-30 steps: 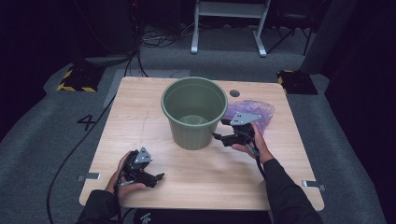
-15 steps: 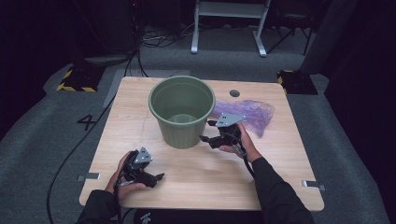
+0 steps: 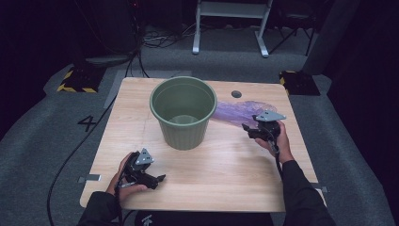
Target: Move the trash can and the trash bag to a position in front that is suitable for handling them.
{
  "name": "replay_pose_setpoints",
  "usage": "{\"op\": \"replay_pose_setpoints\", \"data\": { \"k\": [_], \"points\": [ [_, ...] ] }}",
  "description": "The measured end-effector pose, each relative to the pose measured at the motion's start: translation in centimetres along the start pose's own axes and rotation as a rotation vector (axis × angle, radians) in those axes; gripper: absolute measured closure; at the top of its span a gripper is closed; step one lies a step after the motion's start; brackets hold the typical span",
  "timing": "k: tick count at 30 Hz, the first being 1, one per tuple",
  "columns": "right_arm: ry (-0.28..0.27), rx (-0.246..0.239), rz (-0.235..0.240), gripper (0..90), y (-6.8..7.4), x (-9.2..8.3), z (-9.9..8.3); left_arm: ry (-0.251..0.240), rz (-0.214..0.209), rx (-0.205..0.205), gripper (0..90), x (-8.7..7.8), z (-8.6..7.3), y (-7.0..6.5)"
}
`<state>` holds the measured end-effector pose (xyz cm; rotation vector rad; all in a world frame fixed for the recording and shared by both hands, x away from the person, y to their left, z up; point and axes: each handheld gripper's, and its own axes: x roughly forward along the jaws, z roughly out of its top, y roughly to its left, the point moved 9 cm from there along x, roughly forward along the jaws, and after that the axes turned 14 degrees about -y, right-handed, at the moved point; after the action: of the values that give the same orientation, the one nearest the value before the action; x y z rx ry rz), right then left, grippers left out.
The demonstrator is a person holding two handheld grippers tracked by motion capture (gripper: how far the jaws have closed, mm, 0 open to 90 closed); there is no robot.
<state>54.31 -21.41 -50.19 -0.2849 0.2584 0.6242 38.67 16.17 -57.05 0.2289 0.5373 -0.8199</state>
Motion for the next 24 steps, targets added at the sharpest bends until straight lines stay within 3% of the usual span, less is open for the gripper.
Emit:
{"op": "replay_pose_setpoints", "data": {
  "k": [1, 2, 5, 8, 10, 11, 15, 24],
  "points": [
    [0.0, 0.0, 0.0, 40.7, 0.0, 0.0, 0.0, 0.0, 0.0, 0.0, 1.1, 0.0, 0.0, 0.0],
    [0.009, 0.051, -0.011, 45.0, -1.2, 0.0, -1.0, 0.0, 0.0, 0.0, 1.1, 0.0, 0.0, 0.0],
    [0.033, 0.095, -0.027, 55.1, -2.3, 0.0, -2.2, 0.0, 0.001, 0.0, 1.1, 0.0, 0.0, 0.0],
    [0.087, 0.1, -0.036, 68.1, -2.9, 0.0, -3.8, 0.0, 0.001, 0.0, 1.1, 0.0, 0.0, 0.0],
    [0.098, 0.11, -0.023, 78.2, -3.0, -0.2, -4.4, 0.0, 0.001, 0.0, 1.1, 0.0, 0.0, 0.0],
    [0.102, 0.106, -0.039, 83.1, -3.4, -0.5, -4.7, 0.0, 0.001, 0.001, 1.1, 0.0, 0.0, 0.0],
    [0.087, 0.133, -0.04, 88.9, -4.2, -1.5, -5.0, 0.0, 0.001, 0.001, 1.1, 0.0, 0.0, 0.0],
    [0.092, 0.141, -0.076, 89.5, -6.1, -3.4, -5.6, -0.001, 0.005, -0.001, 0.9, 0.0, 0.0, 0.0]
  ]
}}
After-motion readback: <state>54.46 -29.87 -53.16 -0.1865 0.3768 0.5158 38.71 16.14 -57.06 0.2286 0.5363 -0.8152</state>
